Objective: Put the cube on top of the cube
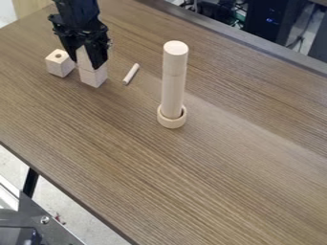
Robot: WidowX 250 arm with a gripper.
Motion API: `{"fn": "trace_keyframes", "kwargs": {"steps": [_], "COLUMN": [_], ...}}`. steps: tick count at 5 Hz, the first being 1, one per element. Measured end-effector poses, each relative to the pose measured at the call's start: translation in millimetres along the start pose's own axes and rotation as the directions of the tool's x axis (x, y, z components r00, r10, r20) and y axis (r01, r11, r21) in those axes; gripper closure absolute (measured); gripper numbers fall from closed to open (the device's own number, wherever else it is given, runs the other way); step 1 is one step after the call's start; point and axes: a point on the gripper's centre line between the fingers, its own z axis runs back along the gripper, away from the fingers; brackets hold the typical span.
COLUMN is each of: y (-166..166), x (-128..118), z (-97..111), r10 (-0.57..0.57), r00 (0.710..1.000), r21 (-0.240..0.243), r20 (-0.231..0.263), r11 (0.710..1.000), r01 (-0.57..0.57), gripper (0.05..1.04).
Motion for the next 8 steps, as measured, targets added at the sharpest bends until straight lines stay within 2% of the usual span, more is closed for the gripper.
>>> {"fn": "trace_keyframes", "kwargs": {"steps": [3,4,5,6,8], "y": [1.1,2.8,4.3,4.6,1.9], "x": [2.0,3.6,4.6,4.7,2.8], "z": [2.6,5.0,5.0,4.8,3.5], "r10": [0.024,0.023,0.037,0.036,0.029], "r00": [1.000,1.000,0.999,0.999,0.999], "r21": [0.011,0.018,0.028,0.030,0.015], "r20": [0.016,0.015,0.022,0.024,0.017], "r11": [1.000,1.000,0.999,0.999,0.999], "r01": [-0.024,-0.023,-0.038,-0.037,-0.030], "gripper": [0.474,0.407,0.127,0.083,0.084]}}
